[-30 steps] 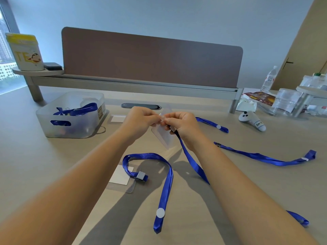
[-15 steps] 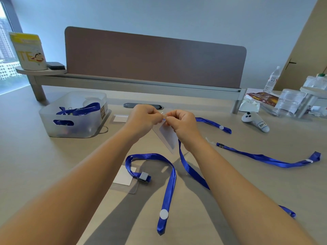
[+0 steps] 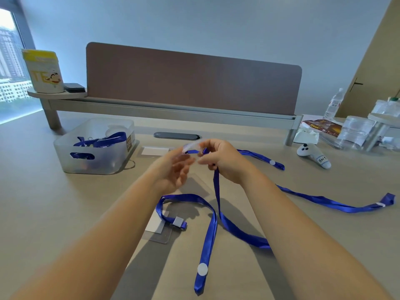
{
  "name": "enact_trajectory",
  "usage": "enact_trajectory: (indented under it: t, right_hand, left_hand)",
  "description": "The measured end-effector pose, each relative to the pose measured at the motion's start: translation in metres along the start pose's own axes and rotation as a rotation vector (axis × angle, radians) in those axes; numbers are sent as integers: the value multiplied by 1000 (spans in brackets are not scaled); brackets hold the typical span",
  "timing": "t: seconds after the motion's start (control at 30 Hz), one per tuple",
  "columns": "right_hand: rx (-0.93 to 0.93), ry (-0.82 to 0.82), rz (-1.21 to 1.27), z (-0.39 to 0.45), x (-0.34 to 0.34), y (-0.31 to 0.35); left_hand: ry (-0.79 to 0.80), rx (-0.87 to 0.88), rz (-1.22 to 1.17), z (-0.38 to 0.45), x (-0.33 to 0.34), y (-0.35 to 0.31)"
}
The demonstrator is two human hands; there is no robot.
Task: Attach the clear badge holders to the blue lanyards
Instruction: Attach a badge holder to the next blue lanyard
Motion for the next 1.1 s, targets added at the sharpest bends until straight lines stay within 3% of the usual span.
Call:
enact_trajectory:
  t: [0.13, 0.3, 0.4, 0.47, 0.57, 0.67, 0.73, 0.83, 0.93, 1.03, 1.1]
  right_hand:
    - [67, -145, -421, 2, -13, -15]
    - [188, -457, -673, -4, -46, -26]
    - [313, -465, -738, -7, -56, -30]
    - [377, -369, -443, -9, -51, -39]
    - [377, -191, 296, -11, -25, -41]
    - [217, -230, 884, -7, -21, -34]
    - [166, -309, 1112, -7, -25, -33]
    - [161, -443, 1291, -4, -36, -40]
    - [185, -631, 1317, 1, -58, -66]
    - [248, -797, 1201, -1, -81, -94]
    - [359, -870, 984, -6, -99, -107]
  left_hand:
    - [-148, 244, -106, -8, 1, -32]
    - [-237, 461, 23, -26, 16, -63]
    - [-256, 519, 55, -32, 24, -74]
    - [-273, 520, 29, -35, 25, -79]
    - [-239, 499, -31, -37, 29, -78]
    - [-177, 480, -102, -35, 29, -74]
    - [-182, 468, -139, -32, 23, -70]
    - [-255, 439, -178, -22, 5, -63]
    - [-346, 380, -245, -8, -18, -49]
    - [-453, 350, -254, 10, -37, -40]
    - [-496, 353, -229, 24, -45, -38]
Point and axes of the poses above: each hand's wrist, its own z-axis towards the middle knuckle, its own x-axis out of the palm, y = z × x, the point moved 8 cm from there along z, towards the middle knuckle, and after that the axes turned 10 degrees about -z, right-handed, at the moved point
